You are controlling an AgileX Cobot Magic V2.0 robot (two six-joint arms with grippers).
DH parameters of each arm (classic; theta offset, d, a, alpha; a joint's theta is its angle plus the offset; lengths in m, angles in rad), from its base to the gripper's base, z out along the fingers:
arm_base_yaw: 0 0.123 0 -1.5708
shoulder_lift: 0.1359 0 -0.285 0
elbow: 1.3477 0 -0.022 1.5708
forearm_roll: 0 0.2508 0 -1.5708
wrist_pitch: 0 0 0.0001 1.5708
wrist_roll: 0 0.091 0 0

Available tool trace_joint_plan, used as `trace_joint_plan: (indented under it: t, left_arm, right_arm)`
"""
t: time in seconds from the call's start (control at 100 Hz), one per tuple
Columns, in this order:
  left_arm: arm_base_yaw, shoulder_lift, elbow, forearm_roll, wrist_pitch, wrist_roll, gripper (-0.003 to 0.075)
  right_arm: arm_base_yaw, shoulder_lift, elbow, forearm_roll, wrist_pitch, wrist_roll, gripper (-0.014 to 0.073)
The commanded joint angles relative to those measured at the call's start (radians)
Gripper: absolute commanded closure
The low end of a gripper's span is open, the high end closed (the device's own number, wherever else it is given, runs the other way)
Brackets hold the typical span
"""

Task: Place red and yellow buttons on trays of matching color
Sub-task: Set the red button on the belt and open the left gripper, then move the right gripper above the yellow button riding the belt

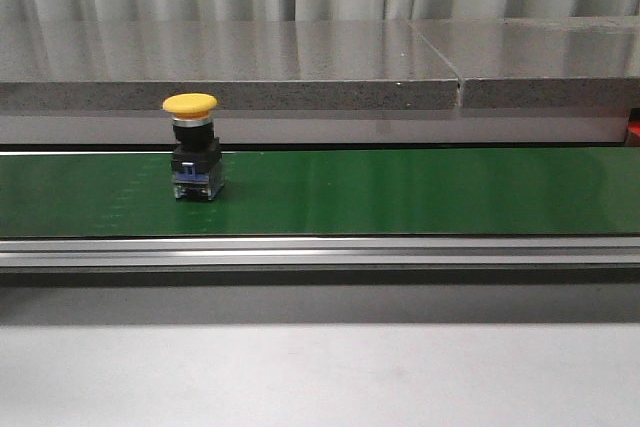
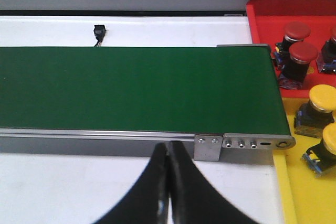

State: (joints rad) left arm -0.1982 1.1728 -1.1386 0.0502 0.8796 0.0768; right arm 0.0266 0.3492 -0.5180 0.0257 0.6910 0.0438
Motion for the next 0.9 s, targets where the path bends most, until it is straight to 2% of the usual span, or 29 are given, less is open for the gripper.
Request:
trace_joint_plan:
  t: [0.0,0.14,0.39,0.6,0.78,0.89]
  left_arm:
    - [-0.033,-0.091,0.03,-0.001,-0.093,-0.026,0.0741]
    - [-0.035,-0.208,0.135,-0.058,-0.104,-0.026,0.0741]
    - [-0.035,-0.484,0.358,-0.105,-0.14,-0.026,0.0741]
    - [-0.035,-0.676,0.485,-0.136,-0.139,-0.026,0.0741]
    - [-0.035,-0.755,0.518,-0.14,-0.139,-0.026,0.0741]
    - [-0.035,-0.766,0.517,-0.14,-0.139,-0.026,0.0741]
  right_arm:
    - [0.0,0.008,-0.024,-0.004,-0.084,-0.005,0.066]
    - [0.0,0.008,-0.024,-0.004,-0.107,-0.005,0.066]
    - [0.025,0.051,-0.038,0.022,-0.066,-0.005,0.066]
    - [0.163,0.219,-0.154,0.022,-0.034,-0.024,0.0658]
    - [0.294,0.397,-0.294,0.022,-0.015,-0.035,0.0651]
    - [0.358,0.522,-0.387,0.023,0.017,-0.052,0.0526]
